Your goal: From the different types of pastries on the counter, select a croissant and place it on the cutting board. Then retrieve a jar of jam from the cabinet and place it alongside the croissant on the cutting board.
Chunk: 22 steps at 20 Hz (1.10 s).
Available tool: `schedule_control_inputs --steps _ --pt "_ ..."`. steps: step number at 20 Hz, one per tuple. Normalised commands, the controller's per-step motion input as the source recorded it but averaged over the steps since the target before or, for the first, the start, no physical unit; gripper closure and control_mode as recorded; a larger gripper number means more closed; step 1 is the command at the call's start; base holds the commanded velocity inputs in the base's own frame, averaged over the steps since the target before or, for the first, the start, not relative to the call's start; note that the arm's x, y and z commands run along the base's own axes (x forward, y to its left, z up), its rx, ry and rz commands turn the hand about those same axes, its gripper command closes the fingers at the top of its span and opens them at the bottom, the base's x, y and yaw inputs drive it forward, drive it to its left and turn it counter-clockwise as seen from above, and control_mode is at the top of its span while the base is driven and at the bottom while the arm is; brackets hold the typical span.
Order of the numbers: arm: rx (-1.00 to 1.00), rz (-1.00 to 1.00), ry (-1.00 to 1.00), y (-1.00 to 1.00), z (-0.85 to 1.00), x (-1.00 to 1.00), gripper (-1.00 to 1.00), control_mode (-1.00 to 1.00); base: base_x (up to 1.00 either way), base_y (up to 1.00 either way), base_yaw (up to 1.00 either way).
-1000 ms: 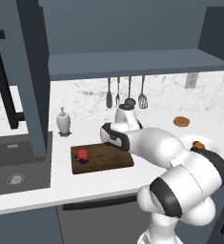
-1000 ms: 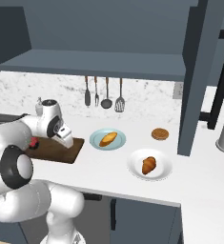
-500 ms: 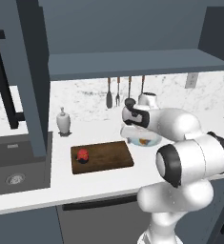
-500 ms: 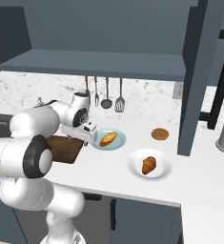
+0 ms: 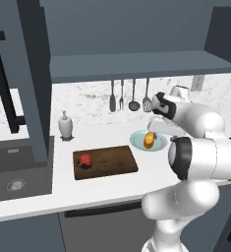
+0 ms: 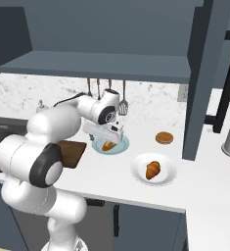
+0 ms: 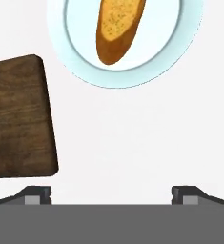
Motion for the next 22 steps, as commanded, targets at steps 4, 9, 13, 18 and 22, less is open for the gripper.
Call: schedule_control_inputs --steps 4,9,13,18,22 --pt "0.13 0.02 0.0 -0.73 0.11 -0.04 -1.0 -1.0 0.0 0.0 0.0" --pt "0.0 0.08 0.03 -0.49 -0.05 0.21 -1.0 -1.0 0.0 0.0 0.0" --pt "0.0 0.24 0.0 -1.0 0.0 0.1 -1.0 -1.0 0.0 0.0 0.0" --pt "-0.01 0.0 0.0 -0.15 -0.19 -0.24 -1.0 -1.0 0.0 0.0 0.0" --pt "-0.2 -0.07 0.0 -0.16 -1.0 -1.0 -1.0 -1.0 0.0 0.0 0.0"
